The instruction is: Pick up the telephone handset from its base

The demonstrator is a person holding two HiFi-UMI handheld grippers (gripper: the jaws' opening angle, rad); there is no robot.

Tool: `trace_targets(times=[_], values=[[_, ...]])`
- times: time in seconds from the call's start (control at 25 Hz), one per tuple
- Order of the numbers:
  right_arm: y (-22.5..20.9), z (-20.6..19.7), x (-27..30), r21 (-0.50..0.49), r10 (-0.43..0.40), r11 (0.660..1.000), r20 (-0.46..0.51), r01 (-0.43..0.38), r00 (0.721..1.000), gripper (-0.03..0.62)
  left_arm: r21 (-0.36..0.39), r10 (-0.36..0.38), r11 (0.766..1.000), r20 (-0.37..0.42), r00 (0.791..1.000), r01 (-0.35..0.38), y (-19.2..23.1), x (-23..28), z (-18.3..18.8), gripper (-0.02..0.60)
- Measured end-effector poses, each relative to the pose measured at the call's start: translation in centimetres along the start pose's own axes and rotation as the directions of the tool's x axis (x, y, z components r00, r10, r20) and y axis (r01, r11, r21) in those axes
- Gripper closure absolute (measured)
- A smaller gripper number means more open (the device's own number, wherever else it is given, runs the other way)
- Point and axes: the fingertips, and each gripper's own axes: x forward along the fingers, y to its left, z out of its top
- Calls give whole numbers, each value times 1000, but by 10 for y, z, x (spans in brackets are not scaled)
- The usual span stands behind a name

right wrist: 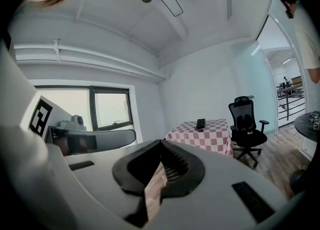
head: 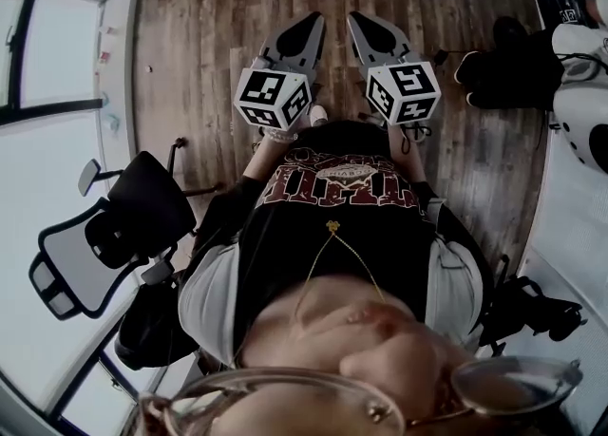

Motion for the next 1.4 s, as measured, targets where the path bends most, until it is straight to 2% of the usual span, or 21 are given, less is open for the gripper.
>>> trace_targets(times=[0.44,0.76,1.4], values=[[0,-1,36,8,-13,1000,-15,13,1000,577,-18,10,1000,-16,1000,-10,35,10,4,572],[-16,4,65,20,-2,1000,-24,3,1000,577,-24,13,1000,-24,1000,-14,57,34,9,572],[-93,27,148,28,34,999,-47,-33,998,577,-31,41,999,-34,999,-42,107,137,27,572]])
